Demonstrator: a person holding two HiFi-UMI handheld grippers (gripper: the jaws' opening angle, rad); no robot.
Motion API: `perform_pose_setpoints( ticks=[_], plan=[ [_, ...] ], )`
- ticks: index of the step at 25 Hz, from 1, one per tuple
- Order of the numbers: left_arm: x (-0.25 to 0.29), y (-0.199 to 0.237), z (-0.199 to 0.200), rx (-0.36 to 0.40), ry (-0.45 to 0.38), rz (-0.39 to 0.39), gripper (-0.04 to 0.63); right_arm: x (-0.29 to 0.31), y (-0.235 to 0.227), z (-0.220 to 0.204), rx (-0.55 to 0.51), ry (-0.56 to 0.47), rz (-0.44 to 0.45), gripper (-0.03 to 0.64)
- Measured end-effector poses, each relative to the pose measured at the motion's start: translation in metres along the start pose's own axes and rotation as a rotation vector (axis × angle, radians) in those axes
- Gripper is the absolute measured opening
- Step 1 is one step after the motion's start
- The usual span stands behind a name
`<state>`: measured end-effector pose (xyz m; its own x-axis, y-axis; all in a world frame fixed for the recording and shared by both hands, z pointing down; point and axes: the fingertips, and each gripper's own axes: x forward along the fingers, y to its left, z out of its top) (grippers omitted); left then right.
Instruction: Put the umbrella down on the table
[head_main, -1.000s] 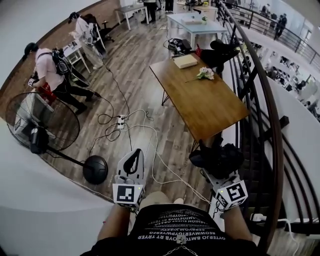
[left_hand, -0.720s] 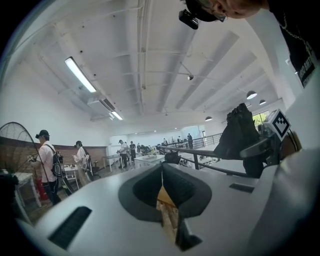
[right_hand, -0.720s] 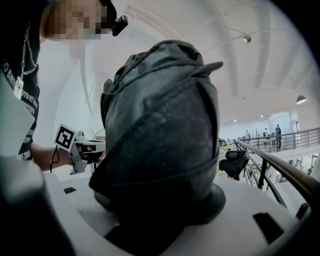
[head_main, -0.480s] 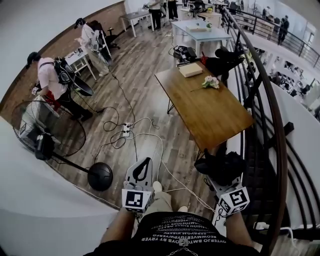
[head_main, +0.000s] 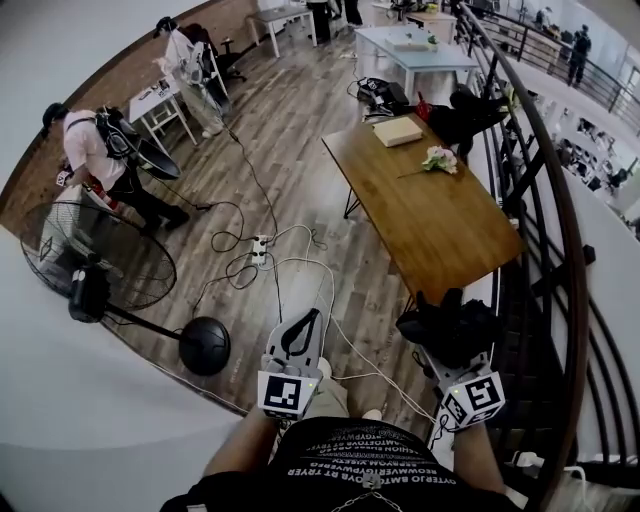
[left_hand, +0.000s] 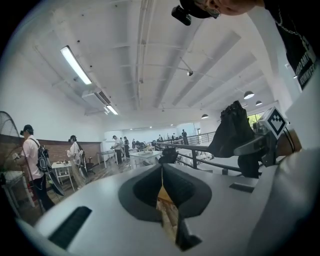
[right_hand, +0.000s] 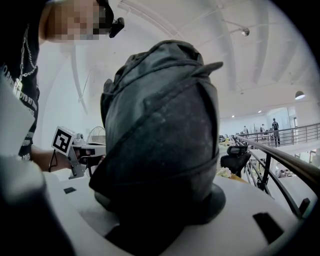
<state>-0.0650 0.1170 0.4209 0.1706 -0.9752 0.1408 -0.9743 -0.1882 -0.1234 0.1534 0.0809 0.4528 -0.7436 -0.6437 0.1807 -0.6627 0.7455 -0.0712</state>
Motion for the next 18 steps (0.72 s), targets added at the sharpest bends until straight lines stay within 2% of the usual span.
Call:
perform_pose_setpoints(
  ticks=[4,18],
  plan=[
    [0.024,0.027,-0.005,0.019,0.019,-0.028,0.029,0.035,0.001,0.007,0.004,-0.001,-0.009,0.281],
    [0.094,0.146,-0.015,0.002,-0.038,-0.058,0.029,0.176,0.014,0.028,0.037,0.012,-0.031,0.279]
  ],
)
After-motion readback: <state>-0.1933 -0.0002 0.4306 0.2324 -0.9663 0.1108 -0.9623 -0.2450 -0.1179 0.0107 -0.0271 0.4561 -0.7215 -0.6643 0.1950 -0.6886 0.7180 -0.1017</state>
